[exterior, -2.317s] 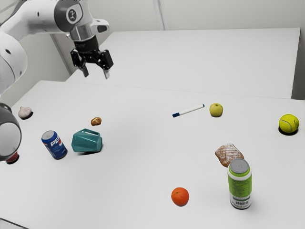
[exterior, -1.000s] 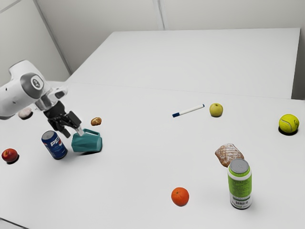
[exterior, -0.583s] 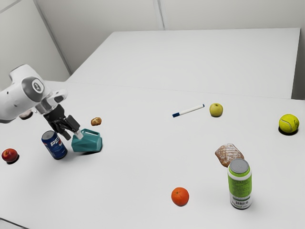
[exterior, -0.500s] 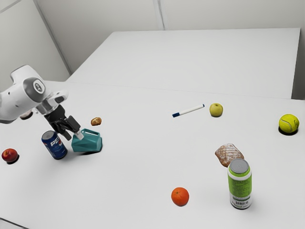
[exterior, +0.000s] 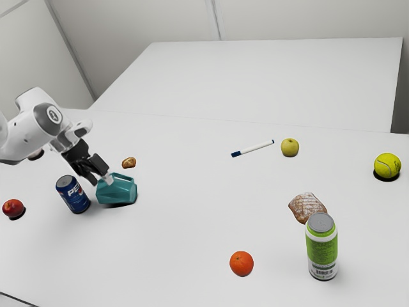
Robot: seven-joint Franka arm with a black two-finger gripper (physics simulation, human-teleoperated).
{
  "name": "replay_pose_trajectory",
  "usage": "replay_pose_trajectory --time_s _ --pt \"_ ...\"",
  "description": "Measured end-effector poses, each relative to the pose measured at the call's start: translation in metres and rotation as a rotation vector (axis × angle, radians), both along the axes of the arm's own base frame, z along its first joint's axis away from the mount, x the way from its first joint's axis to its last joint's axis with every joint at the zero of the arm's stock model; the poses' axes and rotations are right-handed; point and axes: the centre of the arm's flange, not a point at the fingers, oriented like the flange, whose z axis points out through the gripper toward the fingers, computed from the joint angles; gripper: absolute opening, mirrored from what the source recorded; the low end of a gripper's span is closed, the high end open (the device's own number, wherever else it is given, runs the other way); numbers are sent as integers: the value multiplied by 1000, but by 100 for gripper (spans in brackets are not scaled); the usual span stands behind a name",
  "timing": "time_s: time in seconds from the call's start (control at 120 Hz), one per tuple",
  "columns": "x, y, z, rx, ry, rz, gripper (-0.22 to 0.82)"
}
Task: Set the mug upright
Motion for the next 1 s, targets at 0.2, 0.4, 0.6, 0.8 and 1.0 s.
replay_pose_trajectory --time_s 0.2,0.4,0.6,0.8,1.0 --pt "1 2 -12 -23 7 16 60" --pt "0 5 -16 -58 -8 39 60" --pt "0 5 -16 -118 -32 65 60" --pt "-2 6 -23 -179 -38 81 61" --pt "-2 4 -27 -210 -40 73 61"
